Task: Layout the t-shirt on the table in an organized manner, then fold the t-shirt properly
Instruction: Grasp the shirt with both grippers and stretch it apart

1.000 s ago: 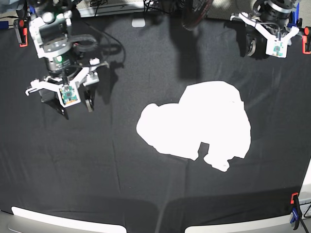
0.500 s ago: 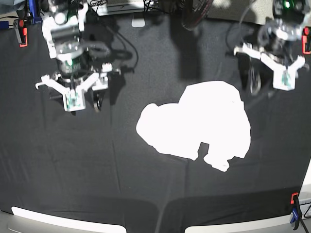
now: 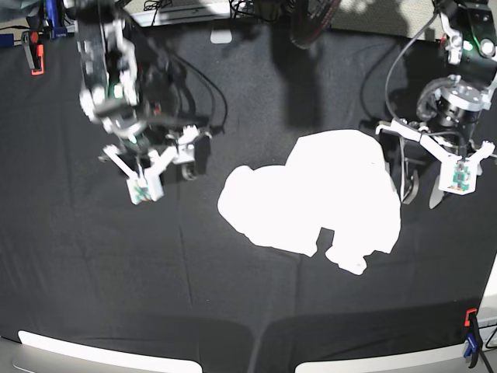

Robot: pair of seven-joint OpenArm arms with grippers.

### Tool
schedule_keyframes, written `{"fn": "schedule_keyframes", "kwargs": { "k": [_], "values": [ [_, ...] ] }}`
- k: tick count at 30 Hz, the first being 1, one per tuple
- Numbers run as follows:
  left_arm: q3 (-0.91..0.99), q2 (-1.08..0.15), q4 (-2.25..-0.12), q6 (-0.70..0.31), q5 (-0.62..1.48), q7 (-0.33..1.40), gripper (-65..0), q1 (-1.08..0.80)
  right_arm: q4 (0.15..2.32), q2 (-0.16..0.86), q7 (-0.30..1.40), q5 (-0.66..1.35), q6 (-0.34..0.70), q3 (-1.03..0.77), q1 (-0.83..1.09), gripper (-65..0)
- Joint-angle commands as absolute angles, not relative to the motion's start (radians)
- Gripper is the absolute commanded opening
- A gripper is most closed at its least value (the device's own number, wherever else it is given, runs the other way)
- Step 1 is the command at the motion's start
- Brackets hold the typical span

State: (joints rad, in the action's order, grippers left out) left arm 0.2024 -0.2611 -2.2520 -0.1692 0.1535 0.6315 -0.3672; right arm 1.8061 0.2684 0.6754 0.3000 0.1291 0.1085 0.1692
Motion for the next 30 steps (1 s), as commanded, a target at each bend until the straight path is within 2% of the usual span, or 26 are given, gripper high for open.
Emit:
{"fn": "schedule_keyframes", "kwargs": {
  "k": [1,9,14,23,30],
  "values": [
    [0.205,-0.266,-2.271,-0.168,0.159,0.622,-40.5,-0.363,1.787,0.274,0.651,0.33,0.152,0.105,0.134,-30.5],
    [0.205,-0.266,-2.271,-0.168,0.169,0.633,-40.5,-0.363,1.56,0.176,0.653,0.466,0.275,0.105,0.003,-30.5],
    [0.205,-0.266,-2.271,-0.168,0.169,0.633,-40.5,-0.363,1.514,0.096,0.652,0.47,0.29,0.105,-0.008,-30.5],
    [0.205,-0.266,-2.271,-0.168,0.169,0.633,-40.5,-0.363,1.512,-0.01,0.65,0.313,0.292,0.105,-0.008,-30.5],
    [0.205,-0.266,-2.271,-0.168,0.169,0.605,-40.5,-0.363,1.511,-0.025,0.567,0.234,0.291,0.105,-0.008,-30.5]
  ]
}}
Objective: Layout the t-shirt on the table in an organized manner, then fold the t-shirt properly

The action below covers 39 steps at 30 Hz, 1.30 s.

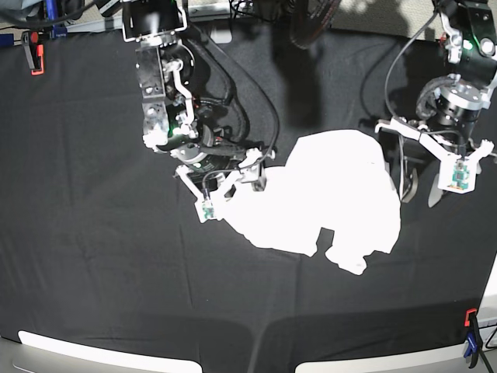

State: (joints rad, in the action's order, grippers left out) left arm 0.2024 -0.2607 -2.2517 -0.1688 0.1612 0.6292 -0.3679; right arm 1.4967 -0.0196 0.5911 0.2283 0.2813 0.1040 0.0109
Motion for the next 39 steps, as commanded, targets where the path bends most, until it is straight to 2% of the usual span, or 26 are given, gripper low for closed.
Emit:
{"fn": "schedule_keyframes", "kwargs": {
  "k": [1,9,10,12,15,17,21,25,28,32,39],
  "values": [
    [0.205,-0.266,-2.271,-0.168,0.169,0.605,-40.5,-0.363,1.511,-0.025,0.568,0.234,0.291,0.105,-0.008,-30.6],
    [0.205,-0.266,-2.271,-0.168,0.169,0.606,-40.5,-0.363,1.336,-0.025,0.528,0.235,0.28,0.105,-0.043,-31.0],
    [0.205,-0.266,-2.271,-0.168,0.169,0.606,-40.5,-0.363,1.312,-0.025,0.523,0.235,0.28,0.105,-0.053,-32.9],
    [0.205,-0.267,-2.271,-0.168,0.169,0.606,-40.5,-0.363,1.298,-0.025,0.524,0.235,0.281,0.105,-0.066,-43.8],
    [0.205,-0.266,-2.271,-0.168,0.169,0.606,-40.5,-0.363,1.311,-0.023,0.536,0.234,0.286,0.105,-0.081,-65.0],
    [0.205,-0.266,-2.271,-0.168,0.169,0.606,-40.5,-0.363,1.332,-0.017,0.574,0.234,0.301,0.104,-0.089,-65.0],
    [0.205,-0.266,-2.271,-0.168,0.169,0.606,-40.5,-0.363,1.431,0.019,0.646,0.211,0.404,0.103,-0.092,-65.0],
    [0.205,-0.266,-2.271,-0.168,0.169,0.606,-40.5,-0.363,1.586,0.056,0.739,0.089,0.404,0.057,-0.092,-65.0],
    [0.205,-0.266,-2.271,-0.168,0.169,0.607,-40.5,-0.363,1.703,0.062,0.783,0.023,0.404,-0.046,-0.092,-65.0],
    [0.205,-0.266,-2.271,-0.168,0.169,0.606,-40.5,-0.363,1.788,0.1,0.802,0.048,0.404,-0.228,-0.091,-65.0],
    [0.205,-0.266,-2.271,-0.168,0.17,0.606,-40.5,-0.363,1.79,0.255,0.839,0.112,0.404,-0.498,-0.091,-65.0]
  ]
}}
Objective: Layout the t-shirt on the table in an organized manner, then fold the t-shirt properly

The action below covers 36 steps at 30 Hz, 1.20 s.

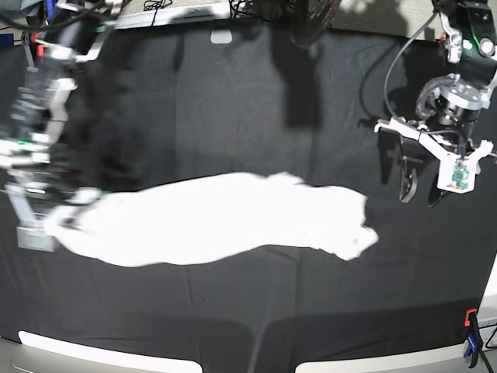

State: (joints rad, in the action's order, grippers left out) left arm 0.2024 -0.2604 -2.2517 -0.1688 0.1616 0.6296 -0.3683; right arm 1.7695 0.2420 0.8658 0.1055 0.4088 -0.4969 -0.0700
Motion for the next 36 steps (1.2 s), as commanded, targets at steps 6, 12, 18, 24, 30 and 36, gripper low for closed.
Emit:
{"fn": "schedule_keyframes", "kwargs": {
  "k": [6,12,18,24,30,36],
  "values": [
    [0.205,-0.266,-2.271,-0.168,0.194,0.607,-40.5,-0.363,1.79,0.371,0.9,0.168,0.404,-0.678,-0.091,-65.0],
    [0.205,-0.266,-2.271,-0.168,0.352,0.704,-40.5,-0.358,1.79,0.415,0.933,0.173,0.404,-0.756,-0.091,-59.1],
    [0.2,-0.266,-2.266,-0.173,0.531,0.896,-40.5,-0.263,1.79,0.415,1.048,0.222,0.405,-0.754,-0.088,-33.6],
    [0.104,-0.266,-2.199,-0.204,0.537,0.862,-40.5,-0.139,1.803,0.415,1.066,0.34,0.503,-0.754,-0.08,-33.6],
    [-0.112,-0.266,-1.89,-0.306,0.583,0.832,-40.5,0.029,1.816,0.413,1.093,0.427,0.554,-0.754,-0.08,-33.6],
    [-0.297,-0.266,-1.633,-0.356,0.355,0.579,-40.5,0.2,1.816,0.412,1.093,0.428,0.554,-0.754,-0.08,-33.6]
  ]
}}
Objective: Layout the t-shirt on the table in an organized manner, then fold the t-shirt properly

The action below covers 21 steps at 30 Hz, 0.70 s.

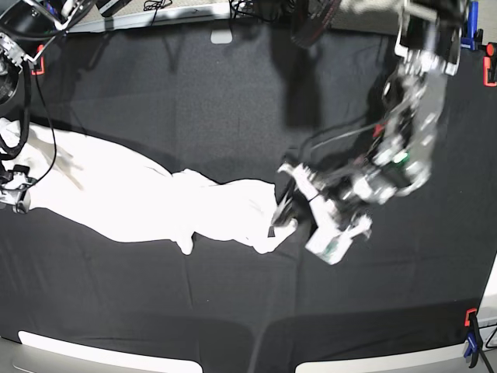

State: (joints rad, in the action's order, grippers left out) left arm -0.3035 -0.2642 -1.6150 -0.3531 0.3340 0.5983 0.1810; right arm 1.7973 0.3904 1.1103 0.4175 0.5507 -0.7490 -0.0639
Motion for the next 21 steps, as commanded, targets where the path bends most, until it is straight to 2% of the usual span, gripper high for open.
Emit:
{"fn": "schedule_keyframes", "kwargs": {
  "k": [1,6,11,17,21],
  "values": [
    [-0.324,-0.266,-1.599,-0.356,0.319,0.558,-40.5,0.223,1.816,0.412,1.093,0.428,0.554,-0.754,-0.08,-33.6],
    [-0.425,-0.237,-1.383,-0.344,0.304,0.556,-40.5,0.341,1.816,0.41,1.093,0.457,0.554,-0.754,-0.08,-33.6],
    [-0.435,-0.167,-1.21,-0.334,0.294,0.556,-40.5,0.416,1.816,0.392,1.093,0.457,0.554,-0.754,-0.08,-33.6],
    [-0.435,-0.131,-1.151,-0.329,0.137,0.555,-40.4,0.435,1.816,0.365,1.093,0.458,0.554,-0.754,-0.08,-33.6],
    [-0.435,-0.13,-1.151,-0.303,0.144,0.552,-40.5,0.435,1.816,0.341,1.095,0.477,0.554,-0.754,-0.08,-33.6]
  ]
}}
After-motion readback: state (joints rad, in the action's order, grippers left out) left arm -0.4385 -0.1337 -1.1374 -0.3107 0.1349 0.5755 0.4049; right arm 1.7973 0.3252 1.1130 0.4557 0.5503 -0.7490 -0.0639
